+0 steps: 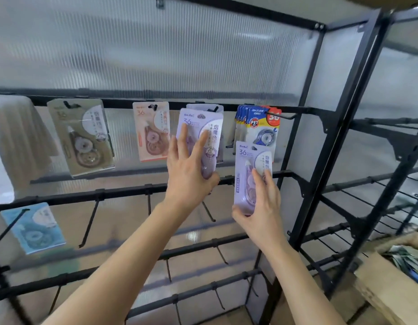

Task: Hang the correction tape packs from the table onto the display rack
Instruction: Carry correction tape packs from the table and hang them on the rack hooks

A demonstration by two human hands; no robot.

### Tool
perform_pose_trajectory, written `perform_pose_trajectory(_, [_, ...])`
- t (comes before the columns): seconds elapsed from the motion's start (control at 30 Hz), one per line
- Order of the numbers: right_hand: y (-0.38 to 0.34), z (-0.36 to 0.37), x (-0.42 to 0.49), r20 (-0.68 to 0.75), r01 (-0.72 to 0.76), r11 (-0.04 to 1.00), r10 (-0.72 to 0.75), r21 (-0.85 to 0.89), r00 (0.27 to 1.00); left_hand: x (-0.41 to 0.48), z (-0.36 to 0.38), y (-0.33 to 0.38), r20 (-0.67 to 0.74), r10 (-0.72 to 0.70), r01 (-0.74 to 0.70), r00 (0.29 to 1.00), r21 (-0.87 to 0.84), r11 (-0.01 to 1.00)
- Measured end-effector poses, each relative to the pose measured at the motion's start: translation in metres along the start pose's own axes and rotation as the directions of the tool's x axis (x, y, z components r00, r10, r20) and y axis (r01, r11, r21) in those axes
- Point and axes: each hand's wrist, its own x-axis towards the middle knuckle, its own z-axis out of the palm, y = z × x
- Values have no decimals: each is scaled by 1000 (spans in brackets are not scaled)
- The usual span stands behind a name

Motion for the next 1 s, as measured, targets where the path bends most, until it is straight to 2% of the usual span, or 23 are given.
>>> perform_pose_trajectory(0.4, [44,-2,41,24,88,993,-90,80,996,45,45,22,-1,-92,91,996,146,985])
perform_pose_trajectory(0.77, [61,-4,51,94,144,982,-156,125,983,54,81,0,-22,-185,185,982,248,951])
perform_pose_trajectory(0.9, [63,-3,53,121,157,978,-173,135,977,46,90,-7,9,-130,121,991,314,942])
perform_pose_trajectory(1.0, [62,-2,54,107,171,974,-188,149,976,36,88,-11,14,-103,95,995,277,956])
